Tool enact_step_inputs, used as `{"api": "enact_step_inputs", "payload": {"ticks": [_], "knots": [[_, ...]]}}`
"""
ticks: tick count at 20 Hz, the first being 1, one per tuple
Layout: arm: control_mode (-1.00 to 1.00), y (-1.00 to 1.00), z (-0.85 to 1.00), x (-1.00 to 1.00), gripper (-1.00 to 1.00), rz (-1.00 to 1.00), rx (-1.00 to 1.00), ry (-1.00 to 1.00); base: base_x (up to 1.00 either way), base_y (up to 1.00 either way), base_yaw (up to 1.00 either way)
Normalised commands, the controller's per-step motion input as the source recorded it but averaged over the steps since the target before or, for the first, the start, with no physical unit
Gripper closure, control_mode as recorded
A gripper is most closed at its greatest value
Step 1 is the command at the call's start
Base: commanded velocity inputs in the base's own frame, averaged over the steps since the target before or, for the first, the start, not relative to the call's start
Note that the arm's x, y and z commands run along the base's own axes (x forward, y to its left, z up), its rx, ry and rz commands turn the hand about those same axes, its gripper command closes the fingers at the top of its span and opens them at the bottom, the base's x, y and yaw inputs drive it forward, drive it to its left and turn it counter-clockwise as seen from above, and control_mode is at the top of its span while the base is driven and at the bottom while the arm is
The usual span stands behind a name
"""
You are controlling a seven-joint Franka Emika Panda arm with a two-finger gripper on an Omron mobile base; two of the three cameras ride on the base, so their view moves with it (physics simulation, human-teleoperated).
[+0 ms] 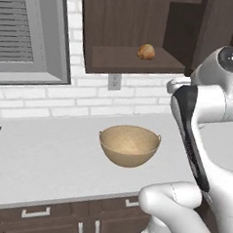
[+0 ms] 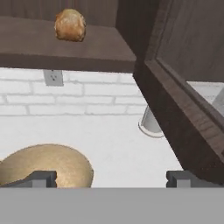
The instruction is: Open the cabinet, pick up the bread from the cabinet and place it in the basket. Then move the basket to the dining counter.
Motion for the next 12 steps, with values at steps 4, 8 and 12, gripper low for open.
{"api": "enact_step_inputs", "payload": {"ticks": [4, 8, 12], "knots": [[-1.0, 0.56, -0.02, 0.36, -1.0, 0.1, 0.48, -0.09, 0.0, 0.0, 0.0], [-1.0, 0.61, 0.05, 0.76, -1.0, 0.09, 0.24, -0.28, 0.0, 0.0, 0.0], [-1.0, 0.42, 0.0, 0.54, -1.0, 0.01, 0.0, -0.33, 0.0, 0.0, 0.0]]}}
